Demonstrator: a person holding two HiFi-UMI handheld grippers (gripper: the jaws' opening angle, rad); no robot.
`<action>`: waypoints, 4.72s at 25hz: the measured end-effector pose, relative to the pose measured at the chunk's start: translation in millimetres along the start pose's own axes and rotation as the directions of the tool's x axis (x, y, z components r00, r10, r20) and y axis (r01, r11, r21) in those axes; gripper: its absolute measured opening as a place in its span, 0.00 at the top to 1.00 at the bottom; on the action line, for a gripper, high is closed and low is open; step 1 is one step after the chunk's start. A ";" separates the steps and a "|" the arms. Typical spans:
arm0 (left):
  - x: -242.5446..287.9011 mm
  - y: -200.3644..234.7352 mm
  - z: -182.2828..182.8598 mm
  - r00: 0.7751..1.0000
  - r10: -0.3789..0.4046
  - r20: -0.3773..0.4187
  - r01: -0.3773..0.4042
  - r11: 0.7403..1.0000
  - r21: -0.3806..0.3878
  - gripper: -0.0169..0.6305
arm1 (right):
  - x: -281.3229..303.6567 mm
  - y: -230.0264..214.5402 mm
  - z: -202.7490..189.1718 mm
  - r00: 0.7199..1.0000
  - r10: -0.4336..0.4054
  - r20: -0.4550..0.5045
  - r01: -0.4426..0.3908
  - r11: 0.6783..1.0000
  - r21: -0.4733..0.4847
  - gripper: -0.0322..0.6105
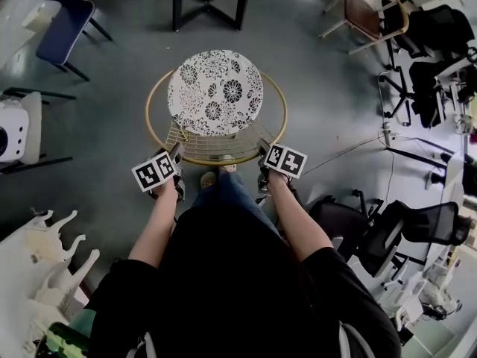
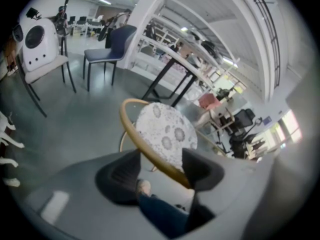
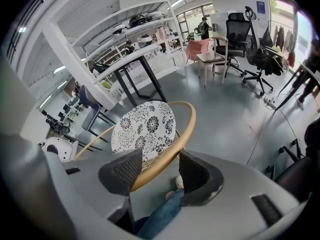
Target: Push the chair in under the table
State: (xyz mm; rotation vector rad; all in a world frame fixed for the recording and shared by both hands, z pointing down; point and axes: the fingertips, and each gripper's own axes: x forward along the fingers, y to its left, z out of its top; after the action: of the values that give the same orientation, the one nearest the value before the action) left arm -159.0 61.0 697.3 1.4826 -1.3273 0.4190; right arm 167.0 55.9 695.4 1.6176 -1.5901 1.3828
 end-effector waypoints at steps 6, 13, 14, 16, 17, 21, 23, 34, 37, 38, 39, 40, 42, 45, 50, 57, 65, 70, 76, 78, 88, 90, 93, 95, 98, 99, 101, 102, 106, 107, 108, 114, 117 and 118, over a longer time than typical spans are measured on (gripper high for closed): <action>18.1 -6.5 29.7 1.000 -0.005 0.007 0.005 1.000 -0.005 0.57 | 16.8 7.2 32.2 1.000 0.007 0.008 -0.007 1.000 0.000 0.61; 40.3 -14.7 64.5 1.000 0.008 0.005 -0.008 1.000 -0.018 0.57 | 37.4 15.5 73.3 1.000 0.011 0.000 -0.011 1.000 -0.013 0.61; 43.8 -15.9 71.3 1.000 0.010 0.007 -0.010 1.000 -0.018 0.57 | 41.0 17.4 80.2 1.000 0.012 -0.002 -0.013 1.000 -0.016 0.62; 50.1 -18.3 83.8 1.000 0.014 0.008 -0.014 1.000 -0.020 0.57 | 46.8 21.2 92.9 1.000 0.014 -0.005 -0.014 1.000 -0.019 0.61; 53.1 -19.2 90.1 1.000 0.014 0.010 -0.014 1.000 -0.021 0.57 | 49.7 23.3 99.2 1.000 0.013 -0.005 -0.013 1.000 -0.020 0.61; 66.8 -24.1 111.7 1.000 0.022 0.014 -0.021 0.999 -0.032 0.57 | 63.1 28.8 125.0 1.000 0.010 -0.009 -0.011 0.999 -0.030 0.61; 73.5 -27.9 119.6 1.000 0.028 0.010 -0.028 0.999 -0.034 0.57 | 68.6 28.6 135.4 1.000 0.009 -0.017 -0.009 0.999 -0.036 0.61; 98.2 -21.5 159.3 0.999 0.046 0.010 -0.045 0.998 -0.048 0.58 | 97.8 48.6 172.2 1.000 0.011 -0.029 -0.013 0.998 -0.057 0.61; 103.5 -23.4 172.6 0.999 0.045 0.018 -0.044 0.998 -0.051 0.58 | 103.5 53.7 185.8 1.000 0.015 -0.023 -0.016 0.998 -0.059 0.61; 105.7 -24.3 177.4 0.999 0.045 0.019 -0.044 0.998 -0.052 0.58 | 105.6 55.3 191.1 1.000 0.014 -0.022 -0.016 0.998 -0.059 0.61; 108.3 -24.9 181.9 0.999 0.044 0.018 -0.043 0.998 -0.053 0.58 | 108.2 56.6 196.0 1.000 0.013 -0.022 -0.015 0.998 -0.059 0.61; 111.3 -25.4 186.0 0.999 0.044 0.018 -0.043 0.998 -0.053 0.58 | 111.2 57.8 200.6 1.000 0.012 -0.023 -0.013 0.998 -0.059 0.61; 118.0 -25.8 195.3 0.999 0.043 0.018 -0.042 0.998 -0.052 0.58 | 117.4 60.5 209.7 1.000 0.011 -0.022 -0.012 0.998 -0.060 0.61; 126.5 -26.3 213.8 0.999 0.043 0.015 -0.042 0.998 -0.046 0.58 | 125.7 68.2 225.0 1.000 0.012 -0.017 -0.013 0.998 -0.056 0.61; 141.8 -29.1 245.1 0.999 0.035 0.004 -0.035 0.999 -0.035 0.58 | 138.7 78.1 250.3 1.000 0.005 -0.015 -0.006 0.999 -0.041 0.61; 167.7 -35.5 300.5 1.000 0.025 -0.006 -0.025 1.000 -0.019 0.58 | 162.8 96.4 297.8 1.000 -0.006 -0.016 0.005 1.000 -0.028 0.61; 188.7 -48.5 315.1 0.998 0.016 -0.053 -0.017 1.000 -0.014 0.57 | 180.4 88.6 329.0 0.998 -0.067 -0.012 0.066 0.997 -0.035 0.61; 190.1 -48.6 320.4 0.998 0.029 -0.050 -0.031 0.999 -0.030 0.58 | 181.9 89.4 333.4 0.998 -0.065 0.017 0.066 0.998 -0.009 0.62; 188.9 -47.7 317.2 0.998 0.020 -0.056 -0.021 0.999 -0.029 0.58 | 180.8 88.8 330.3 0.996 -0.083 0.017 0.084 0.996 -0.009 0.62; 189.4 -48.1 319.0 0.999 0.012 -0.049 -0.014 0.999 -0.032 0.57 | 181.3 89.2 331.9 0.997 -0.080 0.020 0.080 0.997 -0.002 0.61; 173.8 -47.8 306.5 0.998 -0.032 -0.049 0.030 0.999 -0.026 0.57 | 155.7 97.7 330.7 0.993 -0.082 0.086 0.091 0.990 -0.110 0.61; 170.8 -48.0 306.9 0.998 -0.034 -0.047 0.034 0.999 -0.012 0.57 | 148.5 105.9 335.3 0.990 -0.071 0.118 0.087 0.987 -0.136 0.61; 161.7 -47.9 305.6 0.999 -0.030 -0.028 0.031 0.999 0.019 0.58 | 140.3 116.2 336.2 0.987 -0.051 0.150 0.074 0.985 -0.155 0.61; 154.3 -47.2 307.0 1.000 -0.024 -0.008 0.024 0.999 0.045 0.62 | 138.3 120.6 333.3 0.987 -0.039 0.155 0.064 0.985 -0.162 0.61; 144.5 -46.8 307.8 1.000 -0.024 0.014 0.023 0.998 0.051 0.63 | 132.6 124.1 330.3 0.986 -0.030 0.162 0.057 0.984 -0.166 0.61; 141.9 -47.0 308.1 0.999 -0.025 0.020 0.024 0.998 0.051 0.63 | 130.9 124.7 329.4 0.986 -0.028 0.164 0.056 0.984 -0.167 0.61; 137.8 -48.1 310.5 0.999 -0.025 0.035 0.023 0.998 0.058 0.64 | 129.4 125.9 329.0 0.986 -0.023 0.167 0.052 0.984 -0.172 0.62; 136.2 -49.0 312.2 0.999 -0.025 0.044 0.022 0.998 0.063 0.64 | 129.3 126.6 329.1 0.986 -0.019 0.167 0.048 0.983 -0.175 0.61; 131.9 -53.3 317.6 0.998 -0.018 0.064 0.012 0.996 0.089 0.66 | 126.1 126.7 331.7 0.985 -0.008 0.170 0.039 0.983 -0.180 0.62; 131.0 -54.7 318.9 0.997 -0.017 0.069 0.011 0.996 0.092 0.67 | 124.9 126.7 333.2 0.985 -0.004 0.172 0.035 0.983 -0.183 0.62; 130.3 -57.1 320.1 0.997 -0.019 0.076 0.012 0.996 0.091 0.68 | 123.8 126.2 335.1 0.985 0.000 0.173 0.033 0.982 -0.187 0.62; 131.2 -78.0 331.4 0.994 -0.039 0.107 0.024 0.990 0.136 0.73 | 121.5 122.6 346.7 0.985 0.018 0.171 0.019 0.977 -0.214 0.83; 131.6 -89.1 337.8 0.992 -0.060 0.113 0.042 0.987 0.156 0.86 | 119.1 124.8 352.9 0.983 0.039 0.177 0.004 0.972 -0.234 0.89; 130.3 -93.7 340.2 0.990 -0.071 0.120 0.050 0.985 0.166 0.90 | 115.7 126.4 355.8 0.981 0.050 0.186 -0.004 0.970 -0.242 0.90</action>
State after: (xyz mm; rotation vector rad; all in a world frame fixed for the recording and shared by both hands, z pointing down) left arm -160.0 -308.6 627.8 1.7048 -1.3685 0.4085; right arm 141.2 -331.9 625.5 1.6244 -1.8178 1.0245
